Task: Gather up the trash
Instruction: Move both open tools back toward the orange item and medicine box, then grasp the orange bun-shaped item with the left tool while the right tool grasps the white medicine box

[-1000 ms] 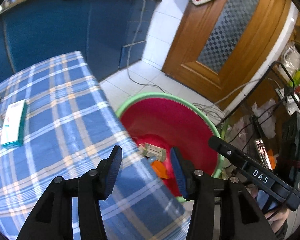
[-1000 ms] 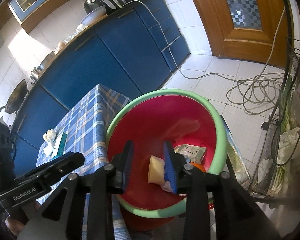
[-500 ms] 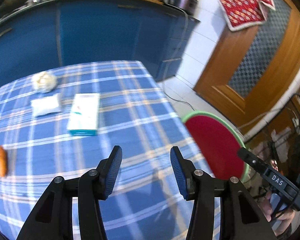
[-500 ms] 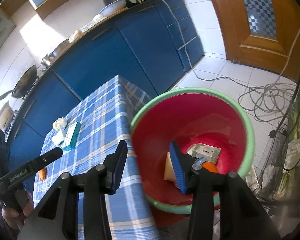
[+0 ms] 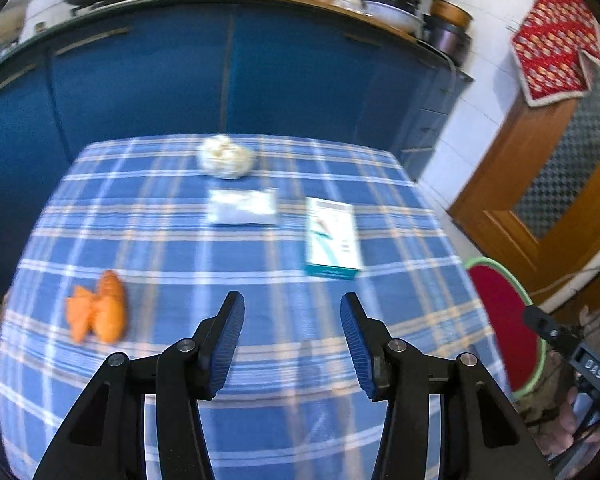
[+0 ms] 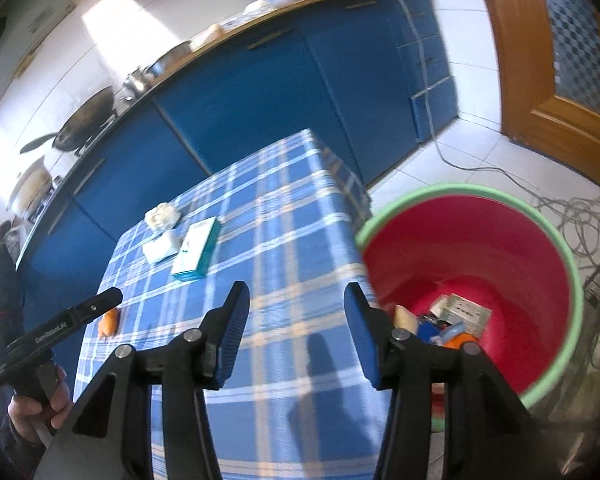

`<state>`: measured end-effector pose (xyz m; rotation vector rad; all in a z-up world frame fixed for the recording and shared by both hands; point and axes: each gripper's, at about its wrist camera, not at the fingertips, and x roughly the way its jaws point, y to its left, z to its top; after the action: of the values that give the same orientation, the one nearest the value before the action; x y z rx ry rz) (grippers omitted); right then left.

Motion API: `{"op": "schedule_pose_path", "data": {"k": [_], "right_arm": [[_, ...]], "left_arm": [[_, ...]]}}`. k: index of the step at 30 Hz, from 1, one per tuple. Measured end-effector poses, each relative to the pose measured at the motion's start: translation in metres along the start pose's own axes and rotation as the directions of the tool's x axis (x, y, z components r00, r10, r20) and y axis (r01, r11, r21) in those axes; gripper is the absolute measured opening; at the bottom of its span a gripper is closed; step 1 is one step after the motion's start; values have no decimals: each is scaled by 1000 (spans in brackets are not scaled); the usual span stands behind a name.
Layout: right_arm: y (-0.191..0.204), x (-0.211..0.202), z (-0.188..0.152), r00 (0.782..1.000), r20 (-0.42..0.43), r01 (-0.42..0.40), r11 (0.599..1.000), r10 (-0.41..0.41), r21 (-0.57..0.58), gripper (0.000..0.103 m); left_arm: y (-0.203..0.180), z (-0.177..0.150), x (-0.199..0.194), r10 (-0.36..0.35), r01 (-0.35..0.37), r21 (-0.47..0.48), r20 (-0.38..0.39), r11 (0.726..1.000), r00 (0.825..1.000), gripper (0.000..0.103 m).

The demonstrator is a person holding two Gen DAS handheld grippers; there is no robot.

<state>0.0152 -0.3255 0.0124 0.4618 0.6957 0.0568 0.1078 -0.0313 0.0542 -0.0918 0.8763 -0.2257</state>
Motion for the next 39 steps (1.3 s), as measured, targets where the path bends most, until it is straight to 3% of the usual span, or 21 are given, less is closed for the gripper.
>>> {"op": "schedule_pose_path", "data": {"k": [8, 20, 31, 39], "right_arm": [[51, 29, 5, 998, -56, -41, 995, 36, -90, 54], [115, 99, 11, 989, -145, -60, 985, 36, -164, 62], [136, 166, 16, 978, -206, -3, 979, -40, -205, 68], [143, 192, 18, 977, -191, 46, 969, -94, -241, 72]], "left_arm": [[55, 2, -1, 98, -98, -50, -7, 994, 995, 52], [101, 0, 23, 161, -164, -99, -44, 981, 986, 57], [125, -6, 46, 155, -164, -154, -67, 975, 986, 57], [134, -8, 54, 156, -164, -171, -55, 972, 986, 56]]}}
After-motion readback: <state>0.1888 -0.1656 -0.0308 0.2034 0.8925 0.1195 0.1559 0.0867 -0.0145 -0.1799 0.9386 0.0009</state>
